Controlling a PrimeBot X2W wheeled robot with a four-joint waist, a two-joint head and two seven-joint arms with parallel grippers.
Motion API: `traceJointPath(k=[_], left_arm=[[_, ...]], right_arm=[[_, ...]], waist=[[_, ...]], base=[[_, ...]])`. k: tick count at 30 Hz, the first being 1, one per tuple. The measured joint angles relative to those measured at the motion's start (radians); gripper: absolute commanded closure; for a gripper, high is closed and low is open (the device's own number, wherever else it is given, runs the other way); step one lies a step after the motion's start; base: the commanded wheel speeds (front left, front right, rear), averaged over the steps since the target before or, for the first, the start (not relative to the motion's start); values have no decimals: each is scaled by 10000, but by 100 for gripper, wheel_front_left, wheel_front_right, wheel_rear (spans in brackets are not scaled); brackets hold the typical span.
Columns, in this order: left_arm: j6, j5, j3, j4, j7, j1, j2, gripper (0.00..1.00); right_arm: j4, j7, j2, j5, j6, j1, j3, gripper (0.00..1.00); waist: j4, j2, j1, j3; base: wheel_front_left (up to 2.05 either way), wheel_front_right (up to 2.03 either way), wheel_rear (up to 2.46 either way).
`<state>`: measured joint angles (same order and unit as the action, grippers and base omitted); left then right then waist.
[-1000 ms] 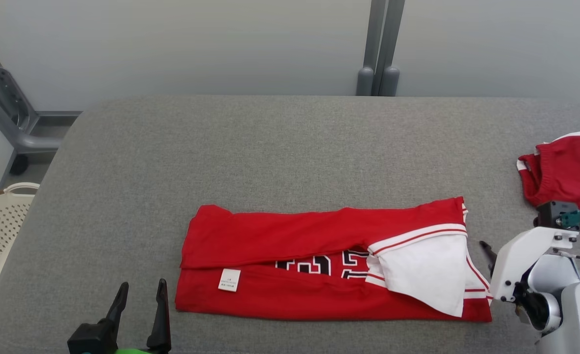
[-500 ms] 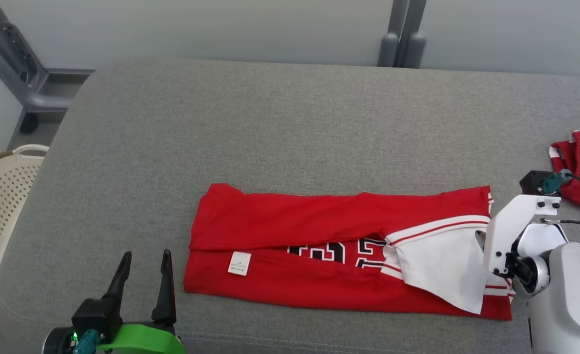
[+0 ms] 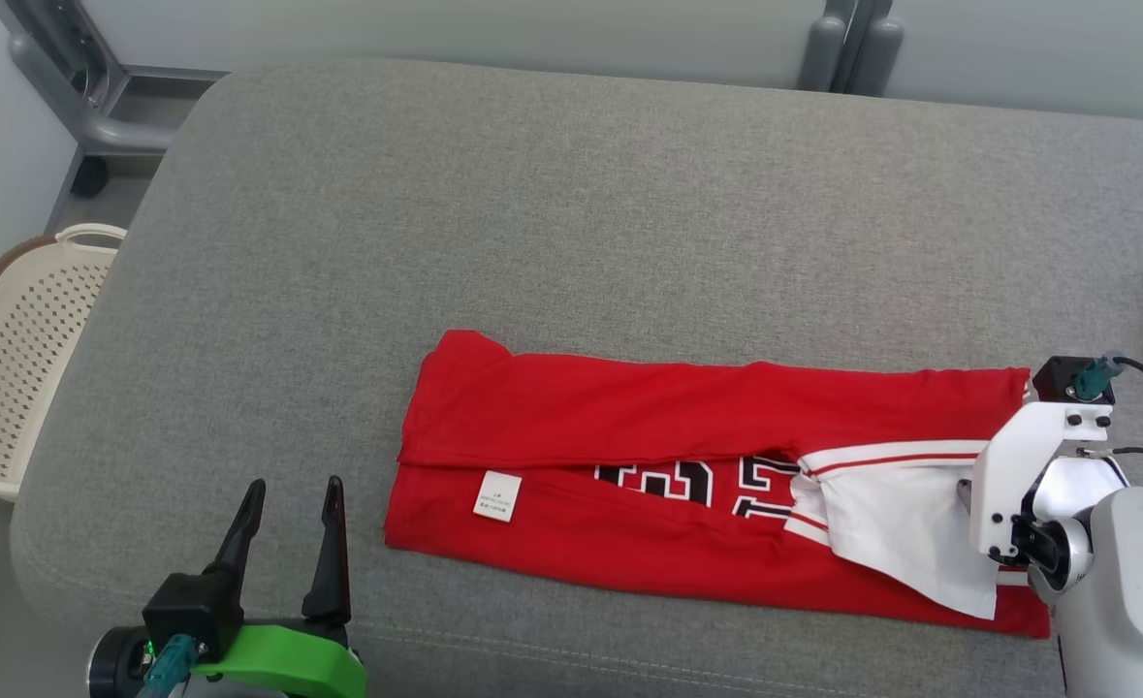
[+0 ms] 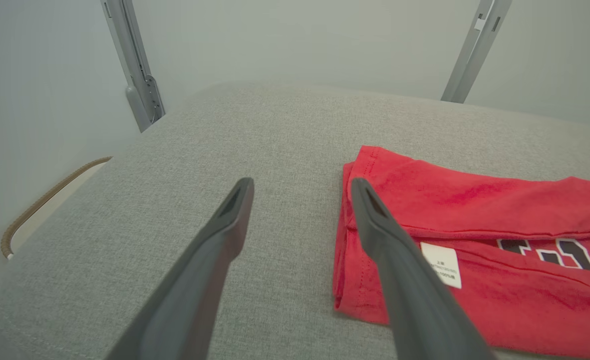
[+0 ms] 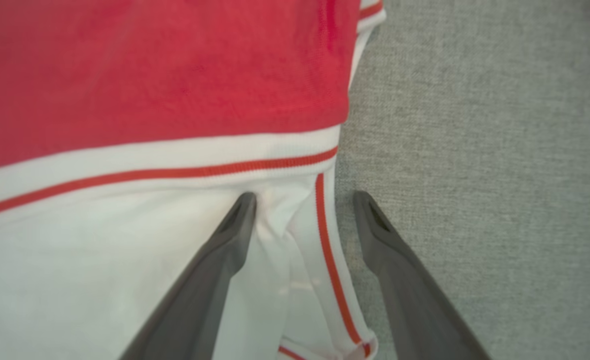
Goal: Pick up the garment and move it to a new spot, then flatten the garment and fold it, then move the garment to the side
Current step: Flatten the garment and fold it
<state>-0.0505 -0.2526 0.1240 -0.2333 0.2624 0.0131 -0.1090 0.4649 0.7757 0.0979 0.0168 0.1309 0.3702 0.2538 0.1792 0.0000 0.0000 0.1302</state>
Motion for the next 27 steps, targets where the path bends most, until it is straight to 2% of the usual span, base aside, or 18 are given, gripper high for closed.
traceJointPath(k=[8,9,10,11,12,17,27], left_arm=[[-119,61,-119,-79,0,71,35,0],[-121,73,-136,-82,0,88,38,0],[-123,73,-148,-90,0,104,46,0],[-125,75,-155,-102,0,124,59,0],[-125,77,-167,-121,0,148,69,0],[-199,84,-171,-217,0,237,130,0],[-244,102,-244,-357,0,254,199,0]], right_arm=[[274,-82,-61,-355,-2,127,155,0],[307,-73,-69,-481,-6,167,159,29],[330,-73,-69,-571,-6,199,155,70],[339,-71,-73,-639,-8,222,119,95],[336,-73,-79,-681,-8,242,61,100],[324,-117,-186,-836,-4,297,-165,100],[115,-56,92,-821,8,331,-52,100]], waist=[[72,0,0,227],[70,0,0,250],[64,0,0,271],[57,0,0,293],[48,0,0,311],[25,0,0,337],[-20,0,0,118]], base=[[0,0,0],[0,0,0],[0,0,0],[0,0,0],[0,0,0],[0,0,0],[0,0,0]])
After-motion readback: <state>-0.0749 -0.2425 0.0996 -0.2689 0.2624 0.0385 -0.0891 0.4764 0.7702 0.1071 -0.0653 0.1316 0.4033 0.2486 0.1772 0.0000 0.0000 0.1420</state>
